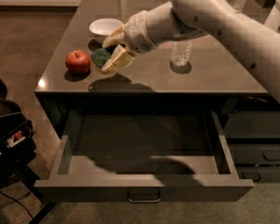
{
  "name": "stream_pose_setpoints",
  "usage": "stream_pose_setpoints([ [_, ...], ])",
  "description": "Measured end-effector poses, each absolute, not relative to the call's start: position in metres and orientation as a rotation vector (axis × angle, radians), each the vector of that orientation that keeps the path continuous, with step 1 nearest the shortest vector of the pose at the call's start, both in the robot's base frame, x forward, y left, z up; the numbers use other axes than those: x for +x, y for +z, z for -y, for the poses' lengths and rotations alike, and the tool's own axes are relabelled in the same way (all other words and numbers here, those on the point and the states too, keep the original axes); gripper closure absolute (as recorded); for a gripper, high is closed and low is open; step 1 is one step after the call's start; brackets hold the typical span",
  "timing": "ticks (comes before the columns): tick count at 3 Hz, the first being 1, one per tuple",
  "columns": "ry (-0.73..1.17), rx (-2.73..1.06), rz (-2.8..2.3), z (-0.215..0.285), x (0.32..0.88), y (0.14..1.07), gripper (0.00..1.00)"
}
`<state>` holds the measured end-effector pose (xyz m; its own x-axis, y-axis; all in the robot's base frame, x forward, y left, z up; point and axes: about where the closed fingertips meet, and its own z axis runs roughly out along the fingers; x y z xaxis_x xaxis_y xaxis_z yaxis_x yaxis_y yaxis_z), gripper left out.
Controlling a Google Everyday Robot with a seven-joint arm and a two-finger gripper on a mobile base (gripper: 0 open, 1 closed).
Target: Pick sponge from top drawer and place on counter
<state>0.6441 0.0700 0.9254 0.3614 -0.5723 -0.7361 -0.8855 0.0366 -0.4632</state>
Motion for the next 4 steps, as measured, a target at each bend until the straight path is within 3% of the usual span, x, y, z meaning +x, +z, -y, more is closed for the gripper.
stream_pose_setpoints([
  [1,0.393,-1.614,-1.386,-0.0623,0.6732,0.8838,1.00],
  [2,0.395,-1.611,-1.390,-0.0623,0.6753,0.8803,0.82],
  [4,0.395,-1.611,-1.390,-0.0624,0.6753,0.8803,0.36],
])
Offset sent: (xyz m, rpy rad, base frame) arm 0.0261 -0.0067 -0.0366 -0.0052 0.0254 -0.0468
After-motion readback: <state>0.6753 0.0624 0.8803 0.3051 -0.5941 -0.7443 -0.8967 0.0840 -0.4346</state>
